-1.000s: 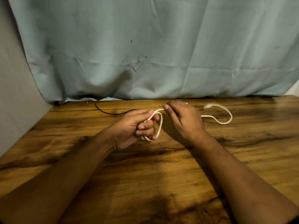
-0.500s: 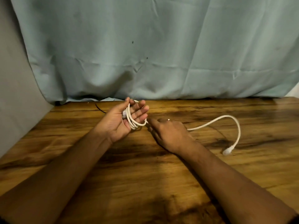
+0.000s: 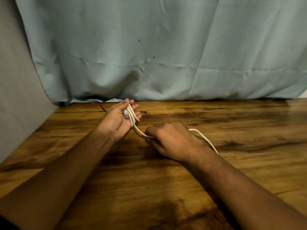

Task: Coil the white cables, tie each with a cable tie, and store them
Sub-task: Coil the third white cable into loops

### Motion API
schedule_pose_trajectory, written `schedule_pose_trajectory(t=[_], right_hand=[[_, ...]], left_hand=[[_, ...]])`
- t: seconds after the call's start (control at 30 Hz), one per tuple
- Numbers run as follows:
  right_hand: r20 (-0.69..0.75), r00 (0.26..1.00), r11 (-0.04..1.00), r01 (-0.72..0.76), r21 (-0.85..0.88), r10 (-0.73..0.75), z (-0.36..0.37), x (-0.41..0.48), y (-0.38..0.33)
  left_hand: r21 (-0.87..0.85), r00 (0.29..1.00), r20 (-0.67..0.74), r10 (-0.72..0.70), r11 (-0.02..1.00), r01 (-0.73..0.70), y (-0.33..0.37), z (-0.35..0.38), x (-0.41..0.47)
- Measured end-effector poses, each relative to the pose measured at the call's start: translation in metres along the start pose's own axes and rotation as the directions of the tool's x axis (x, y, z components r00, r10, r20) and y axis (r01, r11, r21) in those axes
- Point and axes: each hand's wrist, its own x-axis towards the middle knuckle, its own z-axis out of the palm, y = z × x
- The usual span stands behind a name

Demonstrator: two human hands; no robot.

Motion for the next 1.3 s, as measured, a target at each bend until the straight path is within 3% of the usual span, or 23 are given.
schedule_pose_trajectory(t=[0.17,0.33,0.53,0.7,0.83,0.97,1.17,1.3], right_hand=[[-0.084,0.994,0.998,0.060,-0.037,-0.063,-0.011,0.001,-0.002],[-0.233,0.972,0.999,0.020,-0.035,-0.028,-0.019,0.000,0.012],[-0.383,0.921,0.997,-0.073,0.022,0.076,-0.016,-0.005,0.033],[-0.493,0.850,0.983,-0.172,0.072,0.185,-0.008,-0.008,0.047],[-0.490,0.812,0.948,-0.292,0.128,0.317,-0.004,-0.012,0.058],[-0.352,0.811,0.884,-0.431,0.181,0.467,0.005,-0.017,0.064],[-0.245,0.847,0.881,-0.440,0.175,0.472,0.009,-0.014,0.058],[-0.096,0.918,0.918,-0.372,0.138,0.386,0.015,-0.013,0.051]], left_hand=[[0.243,0.997,0.027,0.070,0.967,-0.075,-0.007,-0.006,0.001],[0.488,0.976,0.218,0.003,0.866,-0.112,-0.016,-0.010,-0.005],[0.582,0.941,0.333,-0.057,0.798,-0.157,-0.020,-0.001,-0.011],[0.650,0.940,0.333,-0.078,0.741,-0.168,-0.019,0.001,-0.018],[0.543,0.902,0.415,-0.118,0.827,-0.141,-0.025,0.009,-0.028],[0.409,0.858,0.488,-0.159,0.910,-0.064,-0.026,0.027,-0.041],[0.225,0.834,0.525,-0.171,0.973,0.058,-0.026,0.033,-0.043],[0.042,0.850,0.509,-0.132,0.991,0.128,-0.022,0.031,-0.036]])
